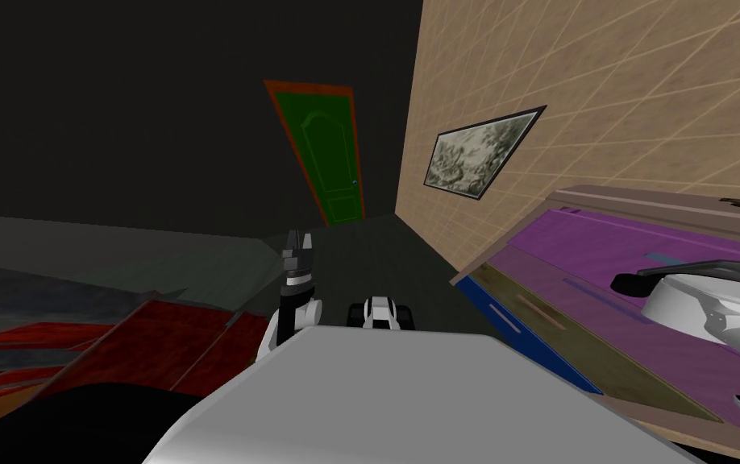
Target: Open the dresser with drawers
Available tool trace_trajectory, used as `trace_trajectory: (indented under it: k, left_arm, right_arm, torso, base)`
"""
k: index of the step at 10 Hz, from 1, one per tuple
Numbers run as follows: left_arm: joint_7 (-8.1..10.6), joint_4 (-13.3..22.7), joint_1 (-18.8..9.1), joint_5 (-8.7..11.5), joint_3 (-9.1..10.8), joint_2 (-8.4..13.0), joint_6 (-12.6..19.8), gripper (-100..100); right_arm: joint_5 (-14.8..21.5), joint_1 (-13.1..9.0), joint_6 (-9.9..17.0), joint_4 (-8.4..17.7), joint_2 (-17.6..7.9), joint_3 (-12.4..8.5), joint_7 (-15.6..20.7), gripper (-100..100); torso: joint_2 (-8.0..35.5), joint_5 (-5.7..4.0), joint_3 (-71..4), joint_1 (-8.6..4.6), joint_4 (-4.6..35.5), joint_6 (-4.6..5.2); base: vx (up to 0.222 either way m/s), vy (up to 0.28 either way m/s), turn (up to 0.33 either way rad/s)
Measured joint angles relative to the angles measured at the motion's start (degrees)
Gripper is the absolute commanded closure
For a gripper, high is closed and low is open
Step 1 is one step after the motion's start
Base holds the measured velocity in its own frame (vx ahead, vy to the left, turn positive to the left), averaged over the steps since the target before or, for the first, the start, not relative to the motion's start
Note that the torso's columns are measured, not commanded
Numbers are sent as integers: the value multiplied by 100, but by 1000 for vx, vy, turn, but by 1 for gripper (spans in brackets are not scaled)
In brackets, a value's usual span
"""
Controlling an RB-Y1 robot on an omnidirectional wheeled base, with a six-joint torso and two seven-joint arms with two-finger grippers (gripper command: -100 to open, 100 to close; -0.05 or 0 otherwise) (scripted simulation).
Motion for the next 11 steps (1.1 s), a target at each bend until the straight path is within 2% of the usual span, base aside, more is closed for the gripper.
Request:
trace_trajectory:
  k: [1,3,4,5,6,9,10,11]
  left_arm:
    - [0,0,1,0,1,1,0,0]
    - [0,0,0,0,0,0,0,0]
    - [0,0,1,0,0,0,0,0]
    - [0,0,1,0,1,1,0,0]
    - [0,0,2,0,2,2,0,0]
    - [0,0,2,0,2,2,0,0]
    - [0,0,2,0,2,2,0,0]
    - [0,0,2,0,2,2,0,0]
  right_arm:
    - [-1,3,-9,0,13,7,2,100]
    - [-6,-1,0,-18,-18,3,14,100]
    - [-47,43,16,-62,-27,0,28,-100]
    - [-43,24,-105,63,-91,-8,11,-100]
    - [-151,71,-160,40,-158,-12,46,-100]
    - [-531,111,-520,233,-492,-1,221,-100]
    - [-547,42,-682,386,-564,-6,257,-100]
    - [-642,122,-788,403,-649,-28,277,-100]
  torso:
    - [-7,13,-7,-26,5,2]
    - [-6,-2,-1,20,-3,-1]
    - [-10,-1,-4,17,-4,-6]
    - [-21,8,-14,-13,-3,-3]
    - [-24,3,-18,-35,-4,-6]
    - [-3,31,-6,36,4,-3]
    - [5,33,0,44,6,-4]
    - [12,41,2,44,11,-4]
  base:
    - [-35,123,-1]
    - [-36,207,-18]
    - [15,132,-47]
    - [45,20,-29]
    - [70,5,-28]
    - [72,36,-43]
    - [54,50,-26]
    - [51,43,-38]
